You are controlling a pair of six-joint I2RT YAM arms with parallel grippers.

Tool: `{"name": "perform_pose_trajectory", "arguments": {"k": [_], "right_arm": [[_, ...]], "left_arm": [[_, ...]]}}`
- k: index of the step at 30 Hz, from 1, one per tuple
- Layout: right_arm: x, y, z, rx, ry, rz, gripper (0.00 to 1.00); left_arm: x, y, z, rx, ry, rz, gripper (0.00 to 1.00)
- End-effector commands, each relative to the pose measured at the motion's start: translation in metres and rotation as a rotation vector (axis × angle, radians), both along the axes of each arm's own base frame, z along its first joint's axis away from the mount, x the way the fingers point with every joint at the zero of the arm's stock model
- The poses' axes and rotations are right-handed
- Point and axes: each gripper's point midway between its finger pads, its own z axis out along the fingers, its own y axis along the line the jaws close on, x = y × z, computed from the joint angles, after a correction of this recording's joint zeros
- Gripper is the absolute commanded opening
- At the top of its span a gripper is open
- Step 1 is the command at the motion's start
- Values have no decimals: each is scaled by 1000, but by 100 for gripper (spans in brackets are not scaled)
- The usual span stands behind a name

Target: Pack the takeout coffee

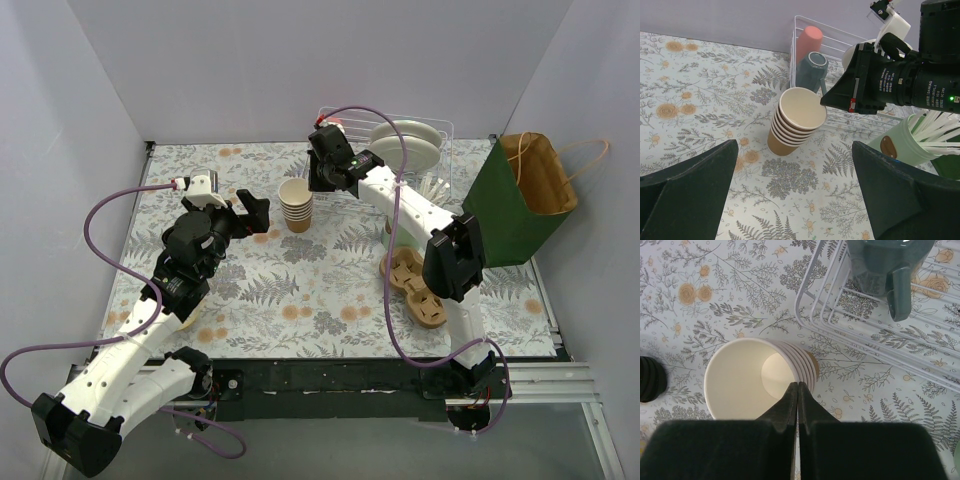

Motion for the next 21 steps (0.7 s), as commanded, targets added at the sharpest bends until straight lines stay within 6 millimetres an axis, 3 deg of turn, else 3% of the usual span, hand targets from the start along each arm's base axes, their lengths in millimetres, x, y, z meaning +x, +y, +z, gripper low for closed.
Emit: {"name": "perform_pose_trajectory", "arguments": {"k": [1,9,21], "right_arm": [[3,6,27,51,-53,2,1],[4,8,63,139,-111,-17,1],[-1,8,89,210,-137,-17,1]], "left_arm": [[-3,3,15,-7,-38,3,98],[-3,4,14,-4,-37,7,98],[-3,5,15,-4,-39,16,98]]}}
